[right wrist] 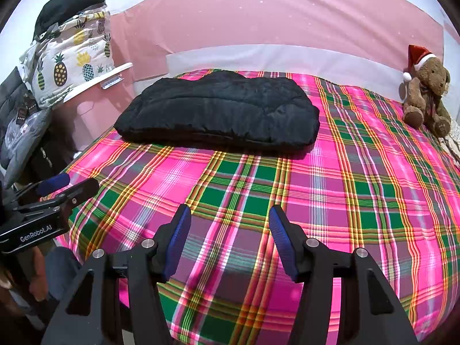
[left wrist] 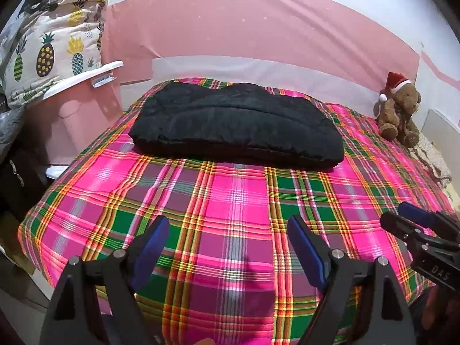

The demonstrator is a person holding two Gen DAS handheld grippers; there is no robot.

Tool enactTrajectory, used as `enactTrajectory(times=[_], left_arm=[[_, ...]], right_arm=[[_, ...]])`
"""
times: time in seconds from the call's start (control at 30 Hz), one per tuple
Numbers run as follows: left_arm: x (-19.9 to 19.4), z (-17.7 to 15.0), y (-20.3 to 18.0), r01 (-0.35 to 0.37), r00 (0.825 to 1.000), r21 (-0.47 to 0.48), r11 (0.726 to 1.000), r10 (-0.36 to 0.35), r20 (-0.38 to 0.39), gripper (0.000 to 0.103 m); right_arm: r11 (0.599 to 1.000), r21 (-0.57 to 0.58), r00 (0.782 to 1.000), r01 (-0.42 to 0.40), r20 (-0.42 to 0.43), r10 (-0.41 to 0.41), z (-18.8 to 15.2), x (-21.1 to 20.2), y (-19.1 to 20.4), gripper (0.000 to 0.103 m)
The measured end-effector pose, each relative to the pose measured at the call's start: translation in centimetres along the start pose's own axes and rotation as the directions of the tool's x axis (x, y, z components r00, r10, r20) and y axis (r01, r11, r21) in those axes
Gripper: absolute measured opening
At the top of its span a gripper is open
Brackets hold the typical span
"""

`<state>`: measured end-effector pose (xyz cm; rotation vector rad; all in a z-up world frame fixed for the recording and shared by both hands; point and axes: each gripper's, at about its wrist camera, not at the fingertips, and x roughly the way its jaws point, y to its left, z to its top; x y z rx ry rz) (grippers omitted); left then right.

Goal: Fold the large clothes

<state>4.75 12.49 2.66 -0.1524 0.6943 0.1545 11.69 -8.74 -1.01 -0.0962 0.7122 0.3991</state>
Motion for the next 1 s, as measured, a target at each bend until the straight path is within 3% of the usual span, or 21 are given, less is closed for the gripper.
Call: enactTrajectory(times=[1.0], left_arm=[[0.7,-0.4,-0.2,-0.014,1.000,-0.010,1.000,0.014,-0.021,0.085]], right_arm=[[1.000,-0.003,1.000,0.001,-0.008,-0.001,0.0,0.0,-0.2,0.057]])
